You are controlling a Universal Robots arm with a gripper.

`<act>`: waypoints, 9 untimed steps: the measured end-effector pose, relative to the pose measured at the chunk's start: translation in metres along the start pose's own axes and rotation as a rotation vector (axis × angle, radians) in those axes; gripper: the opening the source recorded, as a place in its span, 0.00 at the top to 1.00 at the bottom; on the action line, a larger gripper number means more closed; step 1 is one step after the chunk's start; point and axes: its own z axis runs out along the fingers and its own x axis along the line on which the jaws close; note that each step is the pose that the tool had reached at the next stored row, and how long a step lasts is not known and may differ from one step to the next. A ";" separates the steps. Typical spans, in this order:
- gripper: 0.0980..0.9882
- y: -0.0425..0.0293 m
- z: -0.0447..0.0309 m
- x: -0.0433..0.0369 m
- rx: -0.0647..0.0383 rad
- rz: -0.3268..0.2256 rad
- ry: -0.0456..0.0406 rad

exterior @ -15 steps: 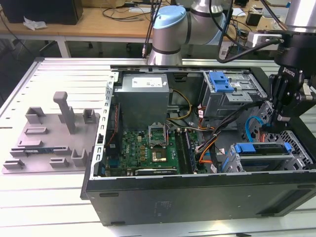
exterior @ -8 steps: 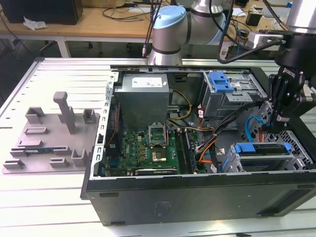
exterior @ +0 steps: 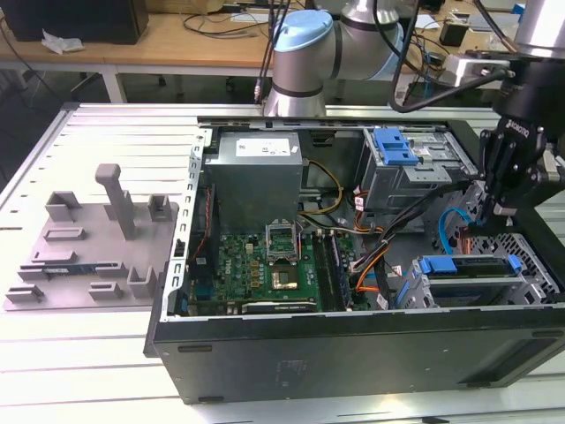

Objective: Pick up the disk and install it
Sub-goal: 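Insert the first disk wire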

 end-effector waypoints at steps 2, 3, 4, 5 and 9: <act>0.92 -0.0008 0.0013 0.0049 -0.006 0.000 -0.0373; 0.92 -0.0013 0.0019 0.0075 -0.008 0.000 -0.0456; 0.92 -0.0019 0.0031 0.0114 -0.010 0.000 -0.0554; 0.92 -0.0026 0.0039 0.0150 -0.011 0.000 -0.0609; 0.92 -0.0047 0.0070 0.0272 -0.017 -0.009 -0.1106</act>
